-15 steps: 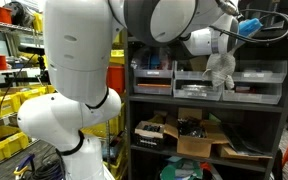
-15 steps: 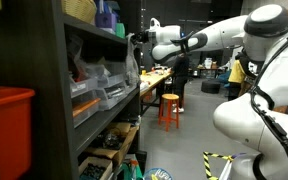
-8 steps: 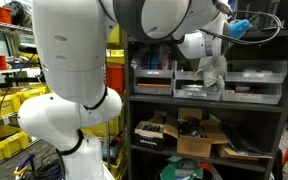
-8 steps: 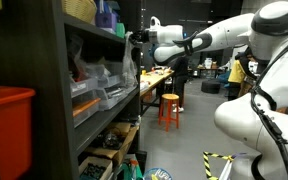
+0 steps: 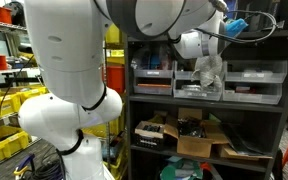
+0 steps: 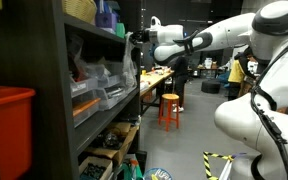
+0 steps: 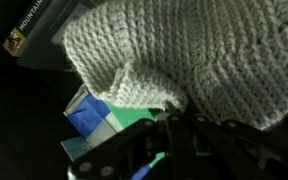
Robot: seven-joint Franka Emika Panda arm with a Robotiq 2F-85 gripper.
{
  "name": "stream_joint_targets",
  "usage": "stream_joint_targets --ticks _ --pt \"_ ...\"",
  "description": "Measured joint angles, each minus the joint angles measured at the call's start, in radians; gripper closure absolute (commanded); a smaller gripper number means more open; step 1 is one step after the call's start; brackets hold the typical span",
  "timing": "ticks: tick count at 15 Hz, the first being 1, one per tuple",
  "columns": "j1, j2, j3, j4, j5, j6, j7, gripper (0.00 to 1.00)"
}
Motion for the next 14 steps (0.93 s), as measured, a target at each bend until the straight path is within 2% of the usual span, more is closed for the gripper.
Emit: stream_joint_targets --ticks 6,11,14 --pt "0.013 -0.003 -0.031 0.03 0.027 -0.006 0.03 0.99" --pt "0.063 -0.012 -0.1 0.119 0.099 -0.007 0.047 0.99" --pt "0.12 -0.032 -0.173 0.218 0.123 -0.01 0.084 0.99"
